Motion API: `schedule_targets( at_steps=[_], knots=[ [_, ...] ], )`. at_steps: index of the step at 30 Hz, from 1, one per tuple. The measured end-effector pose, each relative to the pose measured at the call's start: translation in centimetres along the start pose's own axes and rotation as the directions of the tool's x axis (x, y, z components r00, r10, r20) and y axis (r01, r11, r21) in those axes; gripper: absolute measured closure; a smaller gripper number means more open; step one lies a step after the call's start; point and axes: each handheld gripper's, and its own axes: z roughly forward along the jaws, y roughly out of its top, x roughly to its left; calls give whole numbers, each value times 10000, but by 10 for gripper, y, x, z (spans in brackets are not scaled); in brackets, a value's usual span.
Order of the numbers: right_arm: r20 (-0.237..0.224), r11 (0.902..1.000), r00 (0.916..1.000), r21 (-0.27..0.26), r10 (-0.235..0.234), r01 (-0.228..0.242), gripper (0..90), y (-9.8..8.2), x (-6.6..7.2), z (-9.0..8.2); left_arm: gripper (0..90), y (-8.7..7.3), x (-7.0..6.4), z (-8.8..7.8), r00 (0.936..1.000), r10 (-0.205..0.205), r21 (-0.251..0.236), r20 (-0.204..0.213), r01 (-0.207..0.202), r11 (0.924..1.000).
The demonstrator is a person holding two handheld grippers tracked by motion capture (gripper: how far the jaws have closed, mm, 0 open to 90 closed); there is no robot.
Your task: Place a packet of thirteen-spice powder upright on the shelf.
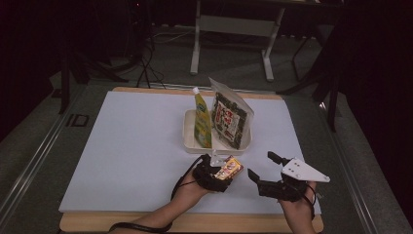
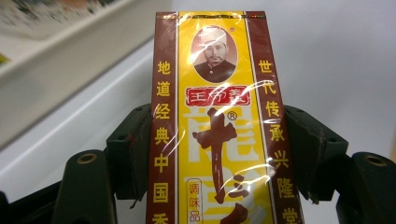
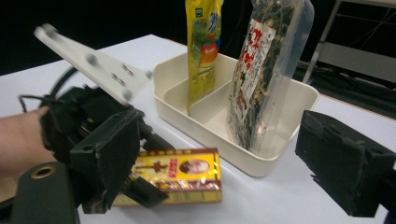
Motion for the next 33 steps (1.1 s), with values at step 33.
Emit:
schedule_targets(
  at_steps=[33],
  knots=[
    [-741,9999,9972,-77,-143,138,103,30,21,7,319,-21,1,-70,9997,-13,-2996,239,85,9540]
  ],
)
